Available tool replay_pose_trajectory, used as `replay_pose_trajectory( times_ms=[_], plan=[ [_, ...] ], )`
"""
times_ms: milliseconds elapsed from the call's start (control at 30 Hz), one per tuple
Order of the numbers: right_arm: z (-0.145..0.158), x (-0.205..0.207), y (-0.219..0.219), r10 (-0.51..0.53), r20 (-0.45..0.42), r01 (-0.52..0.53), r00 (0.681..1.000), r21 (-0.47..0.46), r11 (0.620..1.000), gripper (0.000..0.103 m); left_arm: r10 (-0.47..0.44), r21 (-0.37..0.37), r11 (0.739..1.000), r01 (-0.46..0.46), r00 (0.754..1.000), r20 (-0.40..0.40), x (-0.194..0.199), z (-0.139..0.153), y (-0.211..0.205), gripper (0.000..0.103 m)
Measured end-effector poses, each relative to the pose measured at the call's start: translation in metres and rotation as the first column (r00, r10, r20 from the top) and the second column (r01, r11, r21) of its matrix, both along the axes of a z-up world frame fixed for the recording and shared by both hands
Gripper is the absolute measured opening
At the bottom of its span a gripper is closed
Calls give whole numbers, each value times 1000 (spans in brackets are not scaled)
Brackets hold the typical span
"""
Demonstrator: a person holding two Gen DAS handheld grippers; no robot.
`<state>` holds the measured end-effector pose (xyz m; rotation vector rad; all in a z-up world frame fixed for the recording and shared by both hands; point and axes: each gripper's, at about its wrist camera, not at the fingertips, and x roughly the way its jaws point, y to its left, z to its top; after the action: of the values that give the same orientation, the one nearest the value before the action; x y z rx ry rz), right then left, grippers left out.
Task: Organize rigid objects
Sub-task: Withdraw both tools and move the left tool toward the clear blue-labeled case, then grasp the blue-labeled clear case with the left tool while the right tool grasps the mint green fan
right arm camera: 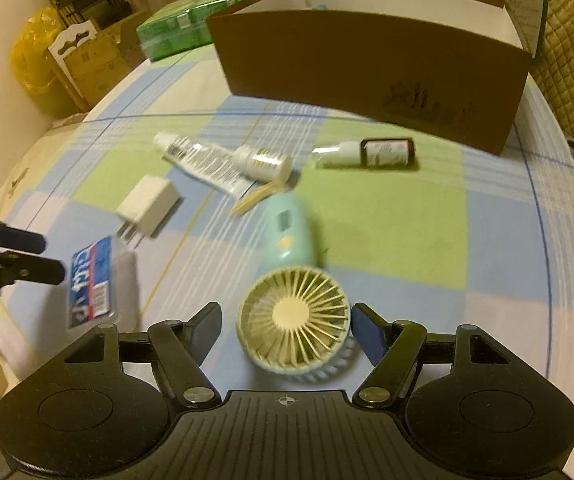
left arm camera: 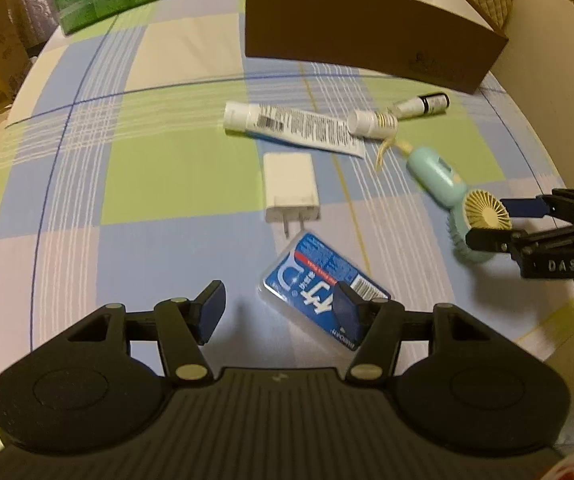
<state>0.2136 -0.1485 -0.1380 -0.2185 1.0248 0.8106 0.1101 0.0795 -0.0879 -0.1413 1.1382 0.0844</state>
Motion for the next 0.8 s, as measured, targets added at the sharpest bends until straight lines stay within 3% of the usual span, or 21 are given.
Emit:
replay_pose_trajectory(
  times_ms=[333,600,800],
  plan=[
    [2,-25,2,-47,-9,47,999,-8,999,68,-27,-72,997,22,997,-69,7,-18,-8,56],
    [4,-18,-10,-100,-5,100,995,-11,995,68,-18,-164,986,9,999,-51,24,-25,-8,59],
    [3,-13,-15,-116,-17,116,993,-13,993,68,-33,-137,990,25,998,-53,39,-31,-23,63]
  ],
)
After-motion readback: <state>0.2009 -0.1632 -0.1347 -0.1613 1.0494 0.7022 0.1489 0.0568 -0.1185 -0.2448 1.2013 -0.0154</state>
